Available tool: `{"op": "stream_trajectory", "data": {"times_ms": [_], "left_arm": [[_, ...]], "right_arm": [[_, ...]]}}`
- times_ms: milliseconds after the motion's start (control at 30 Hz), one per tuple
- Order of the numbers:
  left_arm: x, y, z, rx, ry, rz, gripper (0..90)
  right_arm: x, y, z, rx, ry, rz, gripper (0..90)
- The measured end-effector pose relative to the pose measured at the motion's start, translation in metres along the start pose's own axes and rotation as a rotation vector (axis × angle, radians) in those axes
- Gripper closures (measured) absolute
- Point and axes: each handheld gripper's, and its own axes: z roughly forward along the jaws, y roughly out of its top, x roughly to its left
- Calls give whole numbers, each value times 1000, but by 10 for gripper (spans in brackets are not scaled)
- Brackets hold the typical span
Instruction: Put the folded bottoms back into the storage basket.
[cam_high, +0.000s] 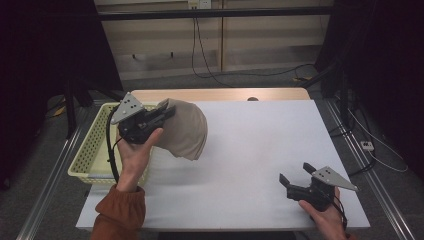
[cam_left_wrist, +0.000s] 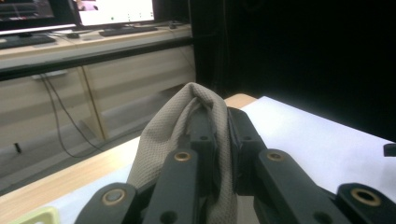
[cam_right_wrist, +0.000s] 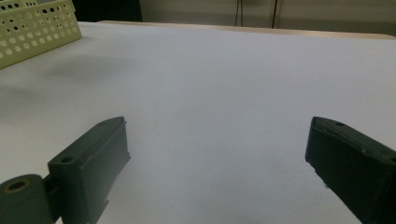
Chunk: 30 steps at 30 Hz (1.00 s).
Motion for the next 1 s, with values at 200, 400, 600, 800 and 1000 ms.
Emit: {"op": "stream_trajectory", "data": {"times_ms": [200,400,600,800,1000], "left_arm": [[6,2,-11,-13,22,-12,827],[13,5,-22,-28,39,-17,827],[18,7,-33,-47,62,-18,827],[24,9,-44,-50,83,-12,827],[31,10,-54,-68,95,-31,827]], "right_arm": [[1,0,0,-1,0,1,57],[1,0,0,-2,2,2,57],[1,0,-1,-2,2,0,57],[1,0,-1,0,3,-1,57],[1,0,-1,1,3,0,57]]}}
